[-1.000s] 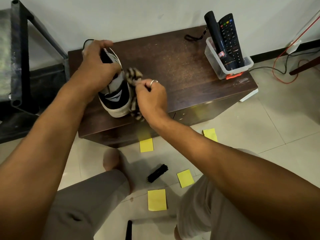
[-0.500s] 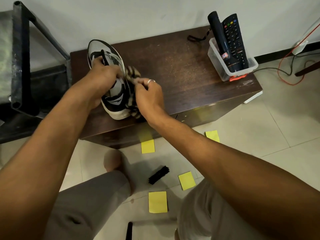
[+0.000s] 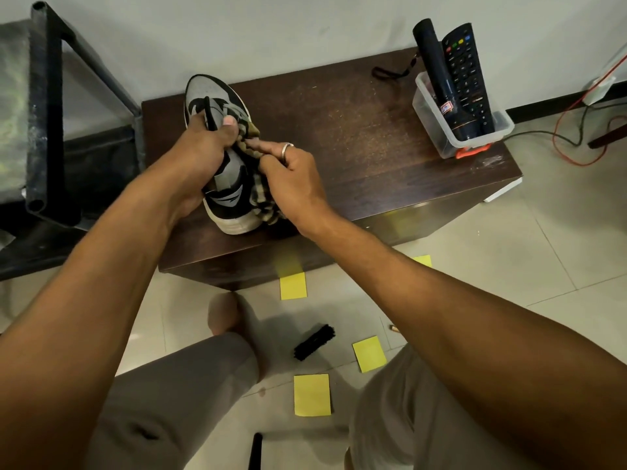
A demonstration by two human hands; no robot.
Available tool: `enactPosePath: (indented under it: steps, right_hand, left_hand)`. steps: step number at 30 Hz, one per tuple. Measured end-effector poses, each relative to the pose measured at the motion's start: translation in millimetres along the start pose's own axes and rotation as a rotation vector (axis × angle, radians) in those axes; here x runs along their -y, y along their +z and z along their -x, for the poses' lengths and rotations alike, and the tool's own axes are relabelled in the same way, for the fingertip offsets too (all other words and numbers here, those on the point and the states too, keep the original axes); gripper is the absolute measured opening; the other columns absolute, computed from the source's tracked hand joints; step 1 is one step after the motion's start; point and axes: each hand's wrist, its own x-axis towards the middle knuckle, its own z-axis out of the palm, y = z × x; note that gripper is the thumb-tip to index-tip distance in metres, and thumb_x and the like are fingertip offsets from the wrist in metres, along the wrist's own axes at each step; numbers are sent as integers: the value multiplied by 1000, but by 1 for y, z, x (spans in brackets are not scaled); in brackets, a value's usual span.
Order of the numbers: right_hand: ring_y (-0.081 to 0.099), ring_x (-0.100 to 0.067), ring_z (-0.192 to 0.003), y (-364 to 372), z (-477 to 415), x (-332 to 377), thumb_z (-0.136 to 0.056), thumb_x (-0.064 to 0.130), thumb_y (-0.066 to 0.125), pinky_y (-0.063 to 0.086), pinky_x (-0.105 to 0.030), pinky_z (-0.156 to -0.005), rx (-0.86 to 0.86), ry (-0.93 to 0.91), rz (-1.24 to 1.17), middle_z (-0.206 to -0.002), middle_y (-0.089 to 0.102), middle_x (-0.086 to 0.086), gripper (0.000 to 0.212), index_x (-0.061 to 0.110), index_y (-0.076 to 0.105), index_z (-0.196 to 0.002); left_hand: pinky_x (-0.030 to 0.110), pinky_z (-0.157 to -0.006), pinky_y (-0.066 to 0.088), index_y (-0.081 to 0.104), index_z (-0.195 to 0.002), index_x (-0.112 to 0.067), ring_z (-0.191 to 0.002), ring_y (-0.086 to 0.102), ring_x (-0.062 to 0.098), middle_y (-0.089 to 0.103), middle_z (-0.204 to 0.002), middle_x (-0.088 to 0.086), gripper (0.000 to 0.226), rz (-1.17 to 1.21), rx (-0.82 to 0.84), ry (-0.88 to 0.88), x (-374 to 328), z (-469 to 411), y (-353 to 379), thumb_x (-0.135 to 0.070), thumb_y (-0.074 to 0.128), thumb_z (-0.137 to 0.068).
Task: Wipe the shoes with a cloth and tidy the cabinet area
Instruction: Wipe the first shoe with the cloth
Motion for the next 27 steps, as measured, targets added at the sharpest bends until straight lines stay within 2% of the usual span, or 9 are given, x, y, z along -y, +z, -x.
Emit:
enactPosePath:
  steps: [3,6,9,12,17,20,23,25,27]
  right_hand:
    - [71,-12,-95,4,-2,-6,-101,8,50,61,-28,-82,-33,-47,95,-112,74,-5,33,9,70,-127]
    - [63,-3,-55,1,-4,-2,-101,10,51,52,-23,-49,-24,-60,137,-74,72,2,31,10,73,-122]
    - [46,0,-41,-5,-2,7,-98,11,52,37,-22,-44,5,-20,211,-50,55,11,27,14,76,-87]
    - [33,-3,-40,-16,-5,14,-92,10,53,31,-23,-46,91,50,333,-44,37,12,40,18,48,-53]
    - [30,-4,-40,-33,-10,14,-89,9,53,28,-24,-47,101,178,343,-44,34,14,36,21,45,-56]
    - [59,5,-66,-22,-8,12,-99,15,53,48,-17,-61,-13,119,163,-73,64,20,25,23,77,-95]
    - [65,-8,-111,-5,-2,7,-101,13,52,54,-18,-90,76,113,99,-123,71,1,34,14,68,-131]
    - [69,-15,-103,-4,1,6,-100,15,55,57,-26,-88,68,116,78,-111,75,-6,25,9,77,-111]
    - [57,-16,-68,-7,6,8,-94,12,58,48,-27,-63,85,121,84,-72,61,-8,24,8,68,-72]
  left_hand:
    - [31,-90,51,40,-147,-20,-111,62,15,61,-119,-4,44,-7,-6,12,0,0,0,-35,48,-107]
    - [34,-98,49,39,-149,-20,-115,60,17,61,-122,-4,46,-13,-6,13,1,-1,-1,-37,48,-107]
    - [42,-105,49,42,-145,-21,-117,62,20,63,-127,-1,43,9,4,12,3,-4,-2,-38,50,-106]
    - [45,-107,49,43,-145,-21,-119,62,21,62,-133,1,45,26,11,11,6,-7,-4,-39,51,-105]
    - [46,-107,49,41,-147,-23,-118,63,21,63,-132,0,49,29,23,-11,7,-9,-6,-42,53,-104]
    - [44,-104,50,42,-146,-22,-116,64,22,64,-127,-1,48,36,15,-13,7,-8,-5,-41,53,-104]
    - [44,-103,51,42,-146,-20,-116,63,22,63,-128,1,47,44,-3,-13,7,-7,-4,-40,53,-104]
    - [45,-104,50,42,-147,-20,-116,63,21,63,-131,2,48,53,-4,-12,8,-8,-4,-39,53,-104]
    - [45,-106,49,42,-148,-21,-118,63,21,63,-132,1,49,55,1,-6,10,-12,-6,-39,53,-104]
